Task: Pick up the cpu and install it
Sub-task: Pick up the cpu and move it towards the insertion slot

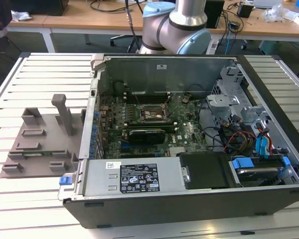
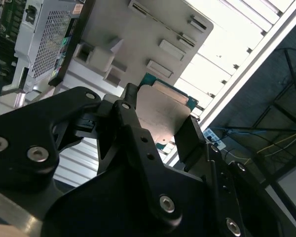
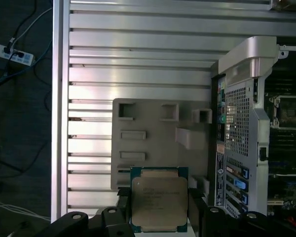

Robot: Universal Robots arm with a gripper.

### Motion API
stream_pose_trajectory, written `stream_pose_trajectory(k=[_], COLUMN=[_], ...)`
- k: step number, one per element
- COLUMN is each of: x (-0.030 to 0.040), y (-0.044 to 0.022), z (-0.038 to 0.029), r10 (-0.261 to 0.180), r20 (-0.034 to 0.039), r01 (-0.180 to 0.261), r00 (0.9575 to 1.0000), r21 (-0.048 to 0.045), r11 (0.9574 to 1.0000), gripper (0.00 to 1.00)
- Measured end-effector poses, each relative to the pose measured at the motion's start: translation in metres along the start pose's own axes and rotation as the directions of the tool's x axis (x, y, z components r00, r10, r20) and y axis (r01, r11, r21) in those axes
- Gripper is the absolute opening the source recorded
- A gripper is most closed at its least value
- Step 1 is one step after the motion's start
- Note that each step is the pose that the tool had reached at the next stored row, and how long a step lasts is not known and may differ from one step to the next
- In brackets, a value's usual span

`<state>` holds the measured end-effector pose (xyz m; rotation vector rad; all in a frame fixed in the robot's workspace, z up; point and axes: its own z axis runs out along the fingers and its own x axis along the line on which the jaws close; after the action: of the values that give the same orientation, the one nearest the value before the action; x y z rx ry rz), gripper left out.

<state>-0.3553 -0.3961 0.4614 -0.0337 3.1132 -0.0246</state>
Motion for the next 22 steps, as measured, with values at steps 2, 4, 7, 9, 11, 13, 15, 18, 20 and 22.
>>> stream_pose_trajectory(k=[2,4,7,9,11,13,15,18,20,22], x=[-0.0069,-0.0161,-0.0241,-0.0285,-0.0322,-0.0344,-0.0375,-0.0461,-0.0490,-0.0530], y=[-0.0001,-0.0003,-0.0004,-0.0005,-0.0006,-0.0006,-0.0007,-0.0008,-0.0008,-0.0009], z=[0.0013,0.0025,0.0037,0.0043,0.0047,0.0049,0.0055,0.0092,0.0124,0.0175], r10=[0.000,0.000,0.000,0.000,0.000,0.000,0.000,0.000,0.000,0.000], r20=[0.0000,-0.0003,-0.0002,-0.0002,-0.0002,-0.0003,-0.0002,-0.0004,-0.0003,-0.0006], r01=[0.000,0.000,0.000,0.000,0.000,0.000,0.000,0.000,0.000,0.000], r00=[1.0000,1.0000,1.0000,1.0000,1.0000,1.0000,1.0000,1.0000,1.0000,1.0000], r21=[0.0000,0.0000,-0.0001,0.0000,0.0000,0.0001,0.0000,0.0001,0.0001,0.0003], r11=[1.0000,1.0000,1.0000,1.0000,1.0000,1.0000,1.0000,1.0000,1.0000,1.0000], gripper=[0.55,0.55,0.55,0.55,0.55,0.55,0.55,0.55,0.55,0.55])
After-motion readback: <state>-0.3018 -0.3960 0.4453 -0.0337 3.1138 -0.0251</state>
